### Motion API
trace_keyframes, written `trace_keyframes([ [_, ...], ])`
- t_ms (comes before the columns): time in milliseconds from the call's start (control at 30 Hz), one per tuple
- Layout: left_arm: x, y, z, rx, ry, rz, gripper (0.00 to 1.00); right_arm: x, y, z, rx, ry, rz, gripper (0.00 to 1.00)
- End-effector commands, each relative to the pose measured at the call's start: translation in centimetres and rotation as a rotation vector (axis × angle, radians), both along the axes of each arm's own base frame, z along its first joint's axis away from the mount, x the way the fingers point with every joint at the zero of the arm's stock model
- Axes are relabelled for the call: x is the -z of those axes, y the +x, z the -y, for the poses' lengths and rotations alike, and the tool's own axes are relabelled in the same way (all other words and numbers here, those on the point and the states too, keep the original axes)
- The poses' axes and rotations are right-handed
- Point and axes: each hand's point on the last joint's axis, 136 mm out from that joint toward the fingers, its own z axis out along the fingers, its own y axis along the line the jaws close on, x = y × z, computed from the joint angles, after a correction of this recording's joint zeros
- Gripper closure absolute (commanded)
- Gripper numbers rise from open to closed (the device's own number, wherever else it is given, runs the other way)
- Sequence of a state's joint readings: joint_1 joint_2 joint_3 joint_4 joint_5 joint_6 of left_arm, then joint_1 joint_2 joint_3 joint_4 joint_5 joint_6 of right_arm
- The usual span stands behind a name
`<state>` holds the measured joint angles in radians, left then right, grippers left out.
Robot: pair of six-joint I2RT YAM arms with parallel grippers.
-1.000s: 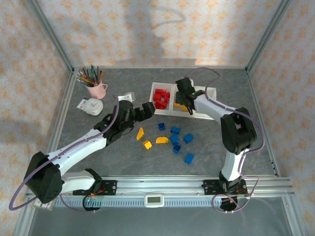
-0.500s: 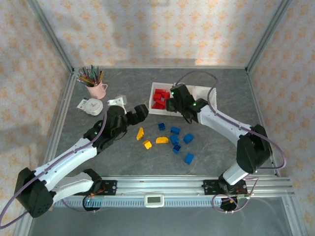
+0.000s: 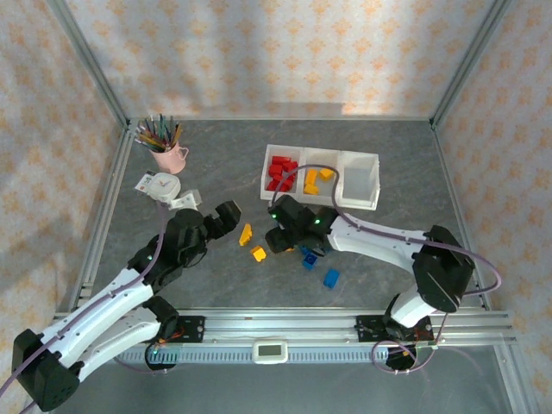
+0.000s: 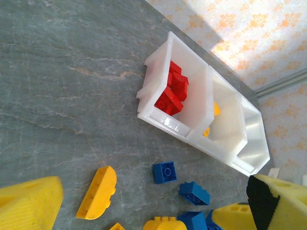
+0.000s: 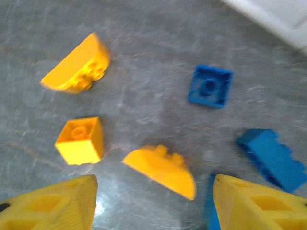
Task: Sort the legos into containers by color
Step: Pick up the lego from the bottom-center of the table.
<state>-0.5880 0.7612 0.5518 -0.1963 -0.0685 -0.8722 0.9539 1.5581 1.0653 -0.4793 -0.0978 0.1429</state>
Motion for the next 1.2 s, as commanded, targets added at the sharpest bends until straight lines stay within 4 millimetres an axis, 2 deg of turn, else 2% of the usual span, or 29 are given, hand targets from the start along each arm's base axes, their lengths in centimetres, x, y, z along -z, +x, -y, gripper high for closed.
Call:
trace_keyframes([
  [0,0.9,-0.6,-1.2,-0.049,0.001,-0.027,0.01,2.0,-0.5,-0.2,-0.043,-0.052,-0.043,0.33],
  [100,1.1,-0.9,-1.4,-0.053,0.006,-0.035,0.01,2.9,-0.6,-0.5,-0.067,-0.074,-0.045,0.30],
  [267,1.2,-1.3,-1.8,-0.062,-0.001,-0.032,0.01,4.7,0.3,0.6,-0.046,-0.176,-0.025,0.24],
  [433,1.3,-1.3,-1.8,-0.063,0.001,-0.033,0.01,5.6,1.5,0.5,-0.011,-0.213,0.000,0.26],
  [700,1.4,-1.3,-2.1,-0.071,0.013,-0.035,0.01,6.7,1.9,0.0,-0.014,-0.221,-0.016,0.49],
  [967,1.1,-1.1,-1.8,-0.063,0.004,-0.027,0.01,6.3,2.0,0.1,-0.008,-0.181,-0.033,0.74],
  [1067,0.8,-0.9,-1.4,-0.049,-0.002,-0.019,0.01,5.2,2.4,0.2,0.013,-0.145,-0.027,0.77],
  [1167,0.2,-0.4,-0.5,-0.015,-0.007,-0.012,0.01,2.8,3.3,0.4,0.053,-0.079,-0.009,0.78],
])
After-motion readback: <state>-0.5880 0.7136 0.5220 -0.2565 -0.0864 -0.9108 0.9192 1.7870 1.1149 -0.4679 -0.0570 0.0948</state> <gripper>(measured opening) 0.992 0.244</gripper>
